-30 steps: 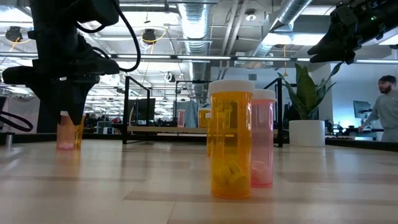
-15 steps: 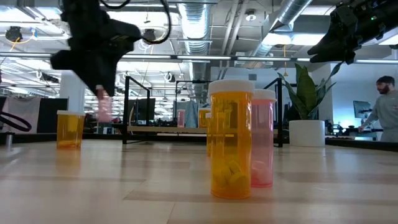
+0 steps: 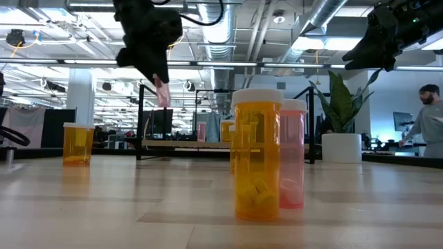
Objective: Pick and place medicine bottles onto shelf by color
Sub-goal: Put the top pink pill bottle on the shelf aligned with the other pink pill bottle
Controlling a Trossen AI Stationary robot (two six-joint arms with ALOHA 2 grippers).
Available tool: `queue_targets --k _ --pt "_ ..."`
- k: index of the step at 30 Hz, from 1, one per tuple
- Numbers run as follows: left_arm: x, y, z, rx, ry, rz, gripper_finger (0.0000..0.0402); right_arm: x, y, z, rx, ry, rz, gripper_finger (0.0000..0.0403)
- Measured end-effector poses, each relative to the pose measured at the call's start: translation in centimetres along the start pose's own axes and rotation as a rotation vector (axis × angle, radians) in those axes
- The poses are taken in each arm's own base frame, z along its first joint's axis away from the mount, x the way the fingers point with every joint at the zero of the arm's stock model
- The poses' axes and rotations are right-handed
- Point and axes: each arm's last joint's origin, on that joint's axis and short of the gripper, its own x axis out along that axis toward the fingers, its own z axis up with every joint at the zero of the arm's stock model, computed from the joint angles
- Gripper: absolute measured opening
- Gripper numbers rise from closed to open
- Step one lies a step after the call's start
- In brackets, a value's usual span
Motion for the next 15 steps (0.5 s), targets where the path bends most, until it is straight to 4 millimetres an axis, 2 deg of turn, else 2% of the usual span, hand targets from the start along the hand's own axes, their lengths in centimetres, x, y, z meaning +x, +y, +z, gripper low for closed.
queue_targets --k 8,15 --pt "-0.4 2.1 2.4 0.084 -0.041 -0.032 0.0112 0.0 0.0 0.0 0.000 0.000 0.000 0.0226" --pt "1.7 2.3 5.3 0.182 -0.007 -0.025 0.0112 0.0 0.0 0.0 0.000 0.000 0.000 0.0226"
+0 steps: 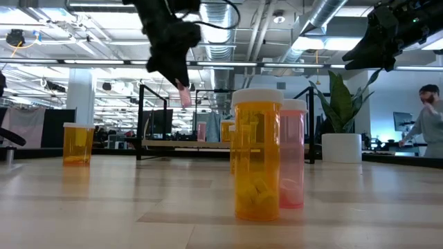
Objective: Pick and place medicine bottles onto shelf by color
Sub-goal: Put the top pink pill bottle on the shelf aligned with the other pink pill bottle
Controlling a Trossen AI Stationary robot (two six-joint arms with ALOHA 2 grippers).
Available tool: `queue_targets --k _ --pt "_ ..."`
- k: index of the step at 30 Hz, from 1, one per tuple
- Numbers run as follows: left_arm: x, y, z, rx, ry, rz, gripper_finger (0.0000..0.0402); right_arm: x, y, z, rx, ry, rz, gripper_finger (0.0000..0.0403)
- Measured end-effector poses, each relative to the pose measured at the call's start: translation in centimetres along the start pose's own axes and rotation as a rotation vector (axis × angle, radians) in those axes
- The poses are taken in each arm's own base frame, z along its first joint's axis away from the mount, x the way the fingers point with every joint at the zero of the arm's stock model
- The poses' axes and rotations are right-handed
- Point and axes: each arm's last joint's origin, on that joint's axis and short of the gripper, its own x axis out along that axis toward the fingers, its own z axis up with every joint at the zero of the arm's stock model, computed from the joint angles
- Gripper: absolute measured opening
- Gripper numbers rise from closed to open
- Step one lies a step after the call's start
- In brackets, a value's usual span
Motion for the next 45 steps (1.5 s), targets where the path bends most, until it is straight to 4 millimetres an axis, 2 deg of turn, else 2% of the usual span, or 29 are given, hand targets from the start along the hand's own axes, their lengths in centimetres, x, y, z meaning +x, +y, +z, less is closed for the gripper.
queue_targets --k 5,11,16,22,28,34,45 --pt "0.8 0.8 2.7 0.082 0.016 0.024 0.0112 0.0 0.0 0.0 0.000 0.000 0.000 0.0226" --pt "2.7 3.2 4.9 0.131 0.030 0.054 0.0112 0.0 0.0 0.0 0.000 0.000 0.000 0.0226" --pt "4.9 5.5 6.0 0.132 0.067 0.056 0.0112 0.0 0.0 0.0 0.000 0.000 0.000 0.0226" --pt "6.7 7.8 7.2 0.156 0.089 0.069 0.0112 0.0 0.0 0.0 0.000 0.000 0.000 0.0226" --pt "7.5 9.6 7.5 0.126 0.103 0.086 0.0112 0.0 0.0 0.0 0.000 0.000 0.000 0.0226" --pt "7.4 10.9 7.4 0.092 0.108 0.099 0.0112 0.0 0.0 0.0 0.000 0.000 0.000 0.0226" --pt "7.5 11.4 7.4 0.062 0.103 0.088 0.0112 0.0 0.0 0.0 0.000 0.000 0.000 0.0226"
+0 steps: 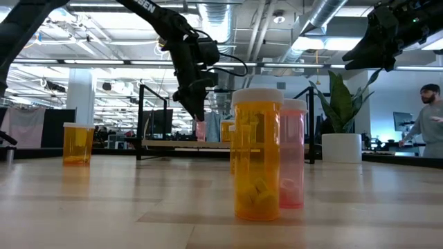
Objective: Pick and place medicine bottles onto shelf by color
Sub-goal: Put the top pink pill bottle on the shelf aligned with the other pink pill bottle
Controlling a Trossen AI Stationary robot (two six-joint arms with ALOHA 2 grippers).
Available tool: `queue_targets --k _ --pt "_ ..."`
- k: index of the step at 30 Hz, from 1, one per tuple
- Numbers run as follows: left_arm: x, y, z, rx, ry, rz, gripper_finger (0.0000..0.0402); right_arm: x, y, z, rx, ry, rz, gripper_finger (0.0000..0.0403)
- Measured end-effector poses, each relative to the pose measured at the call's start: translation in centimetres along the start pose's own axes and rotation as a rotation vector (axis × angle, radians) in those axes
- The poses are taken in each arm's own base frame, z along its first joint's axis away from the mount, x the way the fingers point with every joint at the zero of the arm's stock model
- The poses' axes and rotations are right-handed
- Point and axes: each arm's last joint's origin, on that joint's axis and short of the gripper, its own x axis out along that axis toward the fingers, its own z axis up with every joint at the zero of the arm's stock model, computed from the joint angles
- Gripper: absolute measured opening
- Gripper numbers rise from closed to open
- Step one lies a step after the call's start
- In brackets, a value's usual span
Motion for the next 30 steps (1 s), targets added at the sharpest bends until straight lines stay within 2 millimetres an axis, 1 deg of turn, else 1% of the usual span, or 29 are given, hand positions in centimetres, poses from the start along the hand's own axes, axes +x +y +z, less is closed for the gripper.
queue_targets --k 30 --pt "0.03 -0.09 0.09 -0.001 -0.009 0.010 0.0112 0.00 0.00 0.00 0.000 0.000 0.000 0.0226"
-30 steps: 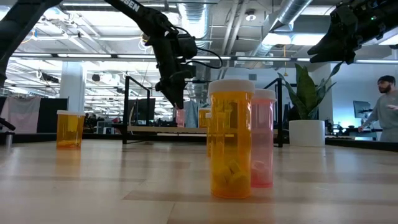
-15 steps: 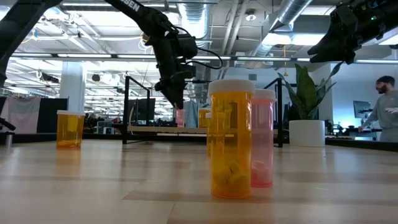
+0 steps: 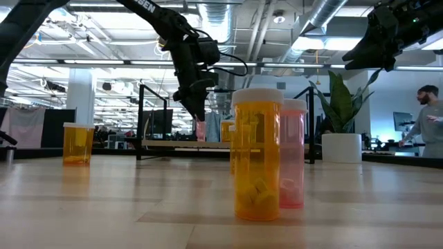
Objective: Pick and place medicine bottles onto shelf by color
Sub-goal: Put the top pink pill bottle on the shelf aligned with the other pink pill bottle
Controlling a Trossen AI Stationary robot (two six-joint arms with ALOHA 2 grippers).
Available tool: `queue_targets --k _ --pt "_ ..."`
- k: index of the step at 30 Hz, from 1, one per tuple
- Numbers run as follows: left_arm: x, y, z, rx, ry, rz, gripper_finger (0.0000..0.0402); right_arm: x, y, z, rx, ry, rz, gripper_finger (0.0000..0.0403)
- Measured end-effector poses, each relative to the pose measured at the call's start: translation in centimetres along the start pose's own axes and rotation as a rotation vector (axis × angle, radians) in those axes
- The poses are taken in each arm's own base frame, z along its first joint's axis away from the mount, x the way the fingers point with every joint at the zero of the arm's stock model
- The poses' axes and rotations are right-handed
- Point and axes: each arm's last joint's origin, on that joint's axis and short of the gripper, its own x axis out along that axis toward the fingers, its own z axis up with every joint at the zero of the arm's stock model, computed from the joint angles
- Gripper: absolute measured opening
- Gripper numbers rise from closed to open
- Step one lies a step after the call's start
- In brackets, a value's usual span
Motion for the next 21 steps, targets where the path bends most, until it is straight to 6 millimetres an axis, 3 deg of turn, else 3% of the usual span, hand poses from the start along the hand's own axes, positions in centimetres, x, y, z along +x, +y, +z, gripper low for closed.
queue_targets --k 21 --pt "1.1 -0.2 -0.6 0.012 0.010 -0.022 0.0112 0.0 0.0 0.0 0.000 -0.001 0.000 0.0226"
